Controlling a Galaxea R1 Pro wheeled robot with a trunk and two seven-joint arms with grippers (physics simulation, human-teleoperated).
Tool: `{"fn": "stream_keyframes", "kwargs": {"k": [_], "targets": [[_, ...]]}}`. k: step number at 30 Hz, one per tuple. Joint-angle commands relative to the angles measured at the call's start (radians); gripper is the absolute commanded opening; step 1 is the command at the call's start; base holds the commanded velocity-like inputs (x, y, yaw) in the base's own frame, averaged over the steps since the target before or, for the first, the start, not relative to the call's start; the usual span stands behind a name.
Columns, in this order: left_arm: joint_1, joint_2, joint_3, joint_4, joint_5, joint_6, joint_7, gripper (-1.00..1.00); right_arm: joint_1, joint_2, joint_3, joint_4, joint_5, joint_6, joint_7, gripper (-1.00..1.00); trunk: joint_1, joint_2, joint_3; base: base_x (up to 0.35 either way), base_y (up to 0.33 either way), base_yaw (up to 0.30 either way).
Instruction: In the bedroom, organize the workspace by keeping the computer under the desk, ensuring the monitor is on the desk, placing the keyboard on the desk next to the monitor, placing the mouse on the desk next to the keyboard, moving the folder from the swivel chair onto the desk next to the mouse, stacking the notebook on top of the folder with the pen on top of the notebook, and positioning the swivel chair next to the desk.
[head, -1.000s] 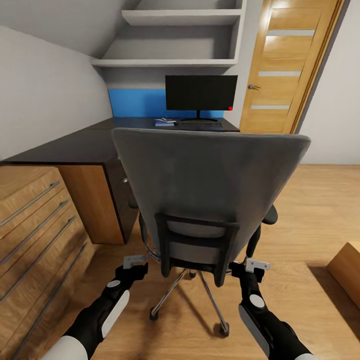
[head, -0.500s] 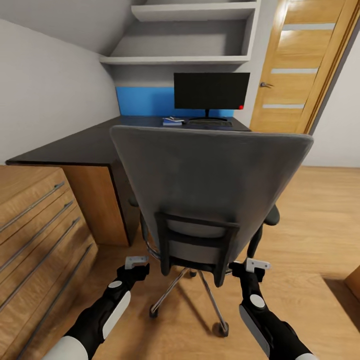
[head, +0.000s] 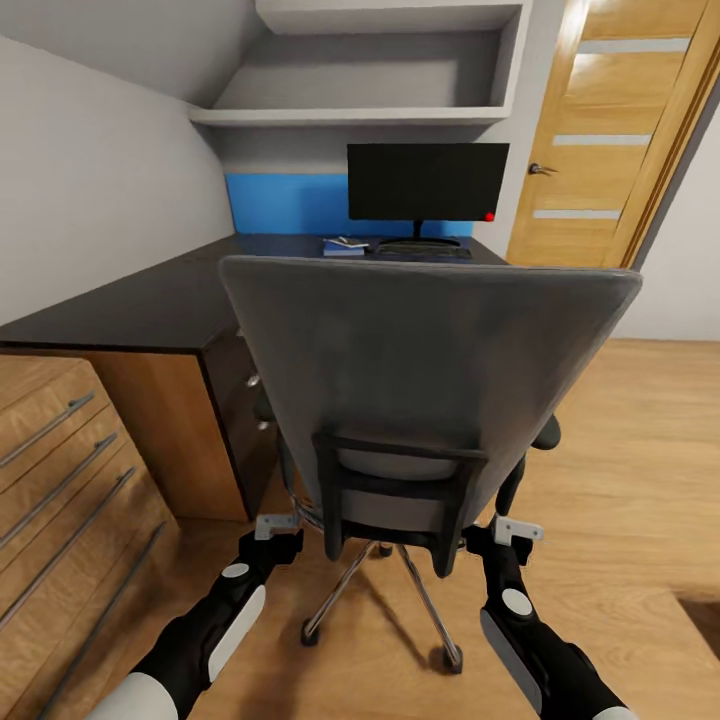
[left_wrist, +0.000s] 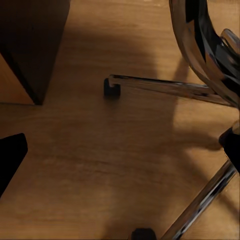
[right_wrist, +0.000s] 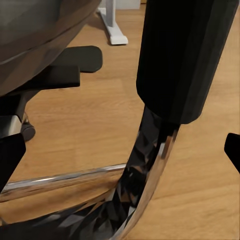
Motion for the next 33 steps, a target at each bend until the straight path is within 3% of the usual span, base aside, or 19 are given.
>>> {"fn": "stream_keyframes", "kwargs": {"k": [1,15,33], "targets": [[-0.001,0.000,-0.010,-0.003,0.017,0.001,0.004,1.00,-0.001,-0.001,0.010,0.000,-0.007,-0.003,0.001,1.00,0.000,0.000,-0.001,0.322,0.000,0.000],[-0.001,0.000,-0.012,-0.003,0.018,0.001,0.002,1.00,0.000,-0.002,0.010,0.000,-0.007,-0.003,0.001,1.00,0.000,0.000,-0.006,0.322,0.000,0.096],[-0.001,-0.001,-0.014,0.005,0.018,0.000,0.002,1.00,-0.001,-0.016,0.010,0.001,-0.007,-0.003,0.001,1.00,0.000,0.000,-0.004,0.322,-0.057,-0.019]]}}
